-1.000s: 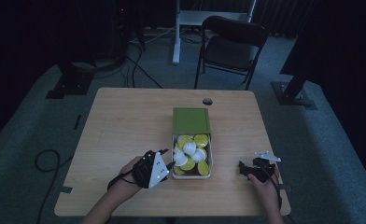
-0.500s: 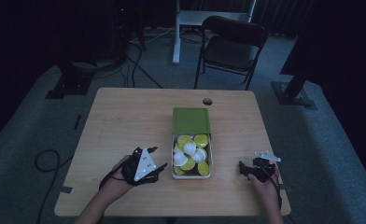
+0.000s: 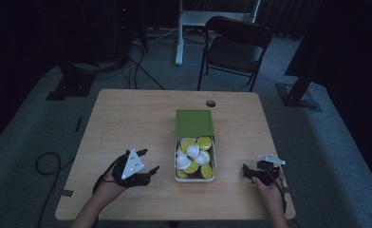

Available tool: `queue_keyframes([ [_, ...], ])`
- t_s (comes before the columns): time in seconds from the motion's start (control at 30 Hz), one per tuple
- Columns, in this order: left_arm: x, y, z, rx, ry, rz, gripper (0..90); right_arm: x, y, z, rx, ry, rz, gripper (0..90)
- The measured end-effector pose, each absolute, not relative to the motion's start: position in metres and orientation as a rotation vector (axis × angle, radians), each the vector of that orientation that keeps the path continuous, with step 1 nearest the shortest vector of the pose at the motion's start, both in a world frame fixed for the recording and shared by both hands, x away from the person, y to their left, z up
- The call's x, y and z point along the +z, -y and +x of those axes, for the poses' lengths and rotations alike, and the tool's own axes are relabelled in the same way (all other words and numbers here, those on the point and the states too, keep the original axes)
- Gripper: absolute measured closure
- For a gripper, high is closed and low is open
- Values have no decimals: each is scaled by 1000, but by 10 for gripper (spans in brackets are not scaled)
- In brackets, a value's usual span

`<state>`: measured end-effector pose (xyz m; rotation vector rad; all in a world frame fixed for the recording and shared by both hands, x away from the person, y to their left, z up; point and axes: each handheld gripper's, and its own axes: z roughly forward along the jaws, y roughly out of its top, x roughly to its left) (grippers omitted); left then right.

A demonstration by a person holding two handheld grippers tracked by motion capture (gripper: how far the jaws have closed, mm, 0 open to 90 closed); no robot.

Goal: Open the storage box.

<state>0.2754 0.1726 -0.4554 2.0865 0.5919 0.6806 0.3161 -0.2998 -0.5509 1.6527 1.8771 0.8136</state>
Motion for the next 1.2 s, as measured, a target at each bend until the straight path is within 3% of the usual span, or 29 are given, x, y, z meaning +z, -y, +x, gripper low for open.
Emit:
queue_keyframes([
  [0.6, -496, -199, 280, 603, -691, 2092, 253, -551, 300, 316, 813, -1878, 1653, 108],
  [0.73, -504, -205, 280, 557, -684, 2102, 187, -551, 300, 316, 814, -1876, 1654, 108],
  [0.97, -516, -211, 281, 523, -721, 2132, 172, -551, 300, 316, 814, -1877, 1654, 108],
  [1.2, -523, -217, 282, 493, -740, 2158, 98, -551, 300, 316, 814, -1877, 1654, 108],
])
